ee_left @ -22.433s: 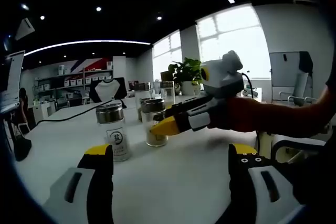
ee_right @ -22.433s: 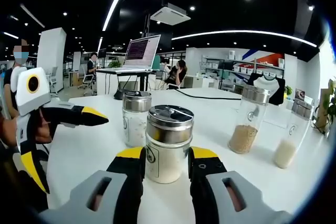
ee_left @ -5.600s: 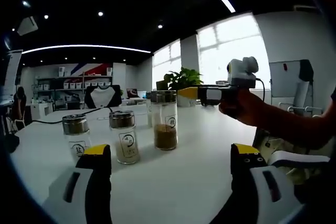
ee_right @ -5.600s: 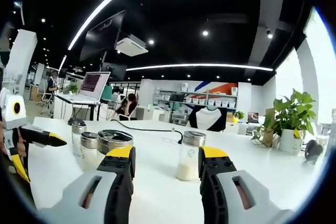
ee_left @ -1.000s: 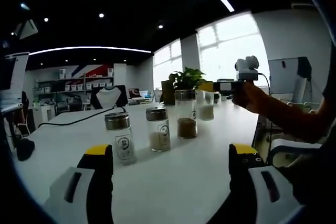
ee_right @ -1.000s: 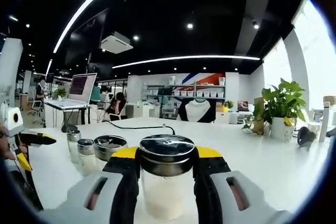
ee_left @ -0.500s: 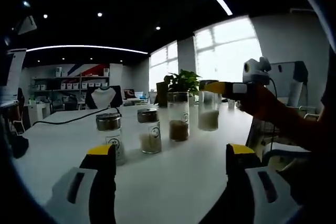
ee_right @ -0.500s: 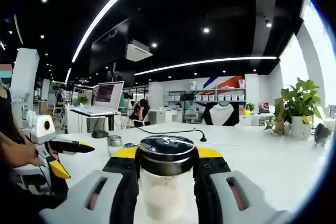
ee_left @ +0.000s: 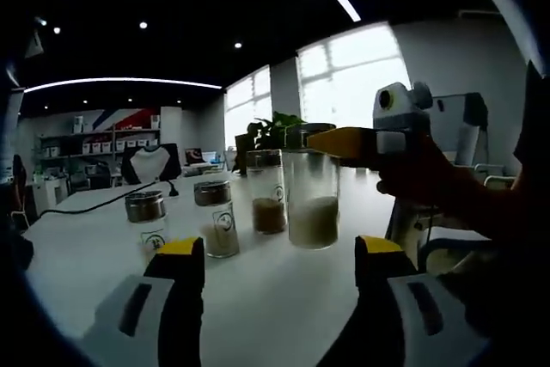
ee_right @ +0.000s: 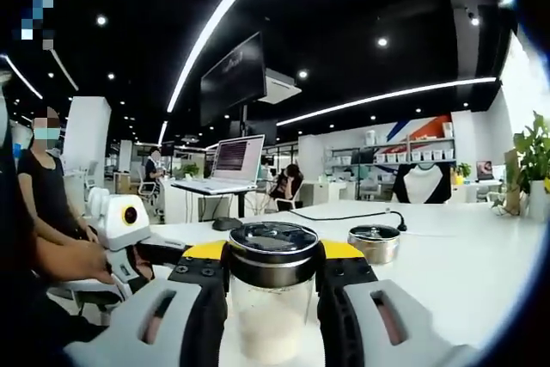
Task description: Rotate the seasoning bottle until the label or dispensing opening points toward the visible target arrow and the bottle remains upright within the marked orientation range
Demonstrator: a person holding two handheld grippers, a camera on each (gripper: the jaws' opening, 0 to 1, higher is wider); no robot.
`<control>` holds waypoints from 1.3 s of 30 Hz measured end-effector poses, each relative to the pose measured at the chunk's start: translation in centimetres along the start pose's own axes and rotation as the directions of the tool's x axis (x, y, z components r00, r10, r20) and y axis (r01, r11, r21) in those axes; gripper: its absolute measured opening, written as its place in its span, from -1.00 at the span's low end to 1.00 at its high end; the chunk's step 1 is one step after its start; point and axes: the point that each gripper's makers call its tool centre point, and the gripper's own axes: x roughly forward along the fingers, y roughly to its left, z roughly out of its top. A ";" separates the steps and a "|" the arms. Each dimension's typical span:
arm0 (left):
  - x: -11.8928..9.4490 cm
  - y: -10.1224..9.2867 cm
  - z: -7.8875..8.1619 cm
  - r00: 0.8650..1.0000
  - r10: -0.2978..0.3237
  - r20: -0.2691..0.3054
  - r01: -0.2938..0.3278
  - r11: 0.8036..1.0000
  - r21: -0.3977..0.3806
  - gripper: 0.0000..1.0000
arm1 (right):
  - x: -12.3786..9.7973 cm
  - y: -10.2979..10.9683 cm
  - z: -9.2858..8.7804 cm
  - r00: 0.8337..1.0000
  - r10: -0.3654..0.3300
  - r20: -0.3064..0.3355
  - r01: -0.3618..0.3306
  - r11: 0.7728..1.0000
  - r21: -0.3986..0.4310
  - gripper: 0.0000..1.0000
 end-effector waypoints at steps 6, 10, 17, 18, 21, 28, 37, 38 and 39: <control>0.8 -1.2 0.4 0.998 -0.064 0.011 0.064 0.998 0.024 0.32 | 0.3 3.0 0.4 0.988 0.154 0.030 -0.154 0.988 0.003 -0.25; 1.5 -1.9 0.3 0.991 -0.125 0.037 0.126 0.992 -0.018 0.20 | 0.5 3.7 0.5 0.982 0.186 0.029 -0.186 0.982 0.007 -0.26; 2.6 -3.3 0.5 0.971 -0.236 0.042 0.237 0.971 -0.011 0.00 | 0.5 5.3 0.6 0.965 0.262 0.028 -0.262 0.965 -0.004 -0.26; 2.8 -3.4 0.6 0.970 -0.240 0.041 0.241 0.970 -0.024 -0.04 | 0.5 5.3 0.6 0.964 0.264 0.029 -0.264 0.965 -0.005 -0.26; 2.8 -4.3 0.9 0.960 -0.276 0.052 0.277 0.961 -0.013 -0.08 | 0.5 5.6 0.7 0.956 0.290 0.037 -0.291 0.956 0.031 -0.26; 3.5 -3.9 0.6 0.980 -0.199 0.015 0.200 0.979 -0.032 -0.10 | 0.7 5.3 0.4 0.972 0.231 0.045 -0.232 0.973 0.001 -0.24; 3.7 -1.4 0.9 0.997 0.066 -0.030 -0.066 0.998 0.012 -0.11 | 1.9 5.0 0.7 0.995 0.064 0.071 -0.061 0.997 -0.054 -0.21; 3.7 -1.1 0.9 0.995 0.098 -0.033 -0.097 0.995 0.023 -0.11 | 2.0 5.0 0.7 0.996 0.045 0.070 -0.041 0.998 -0.057 -0.21; 3.7 -1.1 0.9 0.994 0.105 -0.032 -0.105 0.994 0.023 -0.11 | 2.2 4.8 0.7 0.998 0.013 0.068 -0.007 0.997 -0.079 -0.20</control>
